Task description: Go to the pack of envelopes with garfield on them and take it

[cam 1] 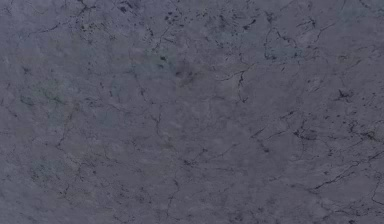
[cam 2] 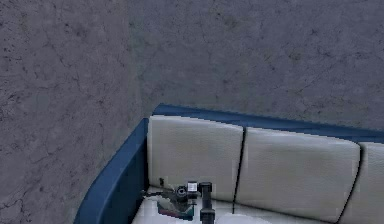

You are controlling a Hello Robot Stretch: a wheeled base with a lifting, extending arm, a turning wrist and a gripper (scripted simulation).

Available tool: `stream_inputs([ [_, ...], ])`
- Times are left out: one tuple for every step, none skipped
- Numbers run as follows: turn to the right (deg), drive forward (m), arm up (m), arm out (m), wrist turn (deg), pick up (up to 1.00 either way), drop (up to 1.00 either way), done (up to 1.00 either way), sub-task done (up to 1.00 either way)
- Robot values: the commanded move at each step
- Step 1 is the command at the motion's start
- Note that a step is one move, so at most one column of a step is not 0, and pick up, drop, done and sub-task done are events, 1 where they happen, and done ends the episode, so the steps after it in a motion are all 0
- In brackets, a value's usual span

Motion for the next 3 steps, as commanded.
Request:
stream_inputs([
  [0.0, 0.0, 0.0, 0.0, 45.0, 0.0, 0.0, 0.0, 0.0],
  [0.0, 0.0, 0.0, 0.0, 6.0, 0.0, 0.0, 0.0, 0.0],
  [0.0, 0.0, -0.3, 0.0, 0.0, 0.0, 0.0, 0.0, 0.0],
])
